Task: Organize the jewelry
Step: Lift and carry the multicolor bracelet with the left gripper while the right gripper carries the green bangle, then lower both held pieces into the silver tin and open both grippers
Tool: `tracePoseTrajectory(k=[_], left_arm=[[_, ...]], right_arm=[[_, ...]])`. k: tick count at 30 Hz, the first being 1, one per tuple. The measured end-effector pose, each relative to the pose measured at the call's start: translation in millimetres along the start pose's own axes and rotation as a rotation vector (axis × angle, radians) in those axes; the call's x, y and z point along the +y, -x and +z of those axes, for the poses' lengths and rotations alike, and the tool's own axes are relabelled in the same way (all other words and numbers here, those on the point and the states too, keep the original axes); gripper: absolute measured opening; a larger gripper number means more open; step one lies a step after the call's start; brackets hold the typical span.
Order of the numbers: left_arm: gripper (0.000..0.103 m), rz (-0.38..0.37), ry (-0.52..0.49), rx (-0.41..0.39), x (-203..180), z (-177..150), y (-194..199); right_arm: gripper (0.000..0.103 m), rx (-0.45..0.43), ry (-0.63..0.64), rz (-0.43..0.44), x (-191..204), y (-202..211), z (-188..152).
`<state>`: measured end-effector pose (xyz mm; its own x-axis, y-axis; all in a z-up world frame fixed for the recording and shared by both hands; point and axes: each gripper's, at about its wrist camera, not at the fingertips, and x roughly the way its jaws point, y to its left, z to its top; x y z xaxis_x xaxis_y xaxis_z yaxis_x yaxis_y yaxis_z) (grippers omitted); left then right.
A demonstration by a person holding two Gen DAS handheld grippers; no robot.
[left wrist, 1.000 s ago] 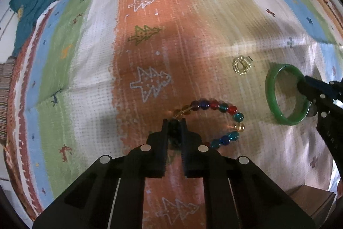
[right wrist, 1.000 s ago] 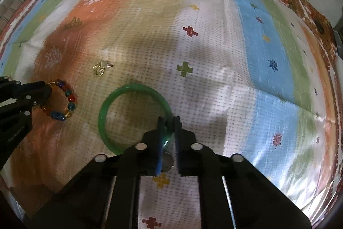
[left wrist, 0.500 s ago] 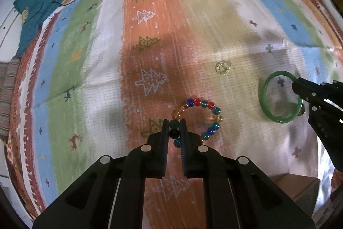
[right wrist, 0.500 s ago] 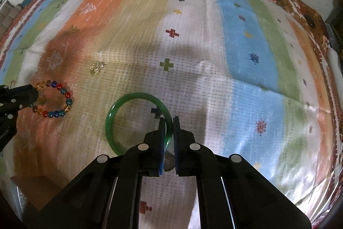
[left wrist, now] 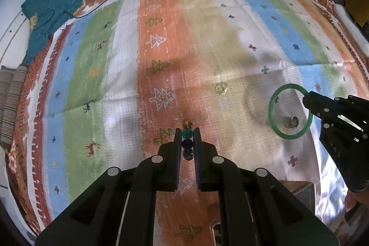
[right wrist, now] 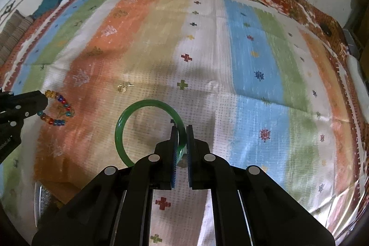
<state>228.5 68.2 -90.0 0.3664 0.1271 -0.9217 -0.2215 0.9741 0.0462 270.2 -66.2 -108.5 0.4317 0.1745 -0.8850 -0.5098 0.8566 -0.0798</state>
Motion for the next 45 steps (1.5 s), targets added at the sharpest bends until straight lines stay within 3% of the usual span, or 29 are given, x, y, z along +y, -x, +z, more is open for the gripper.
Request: tracePoseTrajectory(k=[24, 45], left_arm=[[0.009, -0.074, 0.013, -0.095, -11.7, -20.0, 54.6], [0.009, -0.132, 0.013, -0.188, -21.8, -60.1, 105.6]], right_arm=[[0.008, -0.083, -0.008, 0.031, 7.3, 50.0, -17.2], [0.008, -0.136, -0.001, 0.047, 15.5, 90.5, -52.8]])
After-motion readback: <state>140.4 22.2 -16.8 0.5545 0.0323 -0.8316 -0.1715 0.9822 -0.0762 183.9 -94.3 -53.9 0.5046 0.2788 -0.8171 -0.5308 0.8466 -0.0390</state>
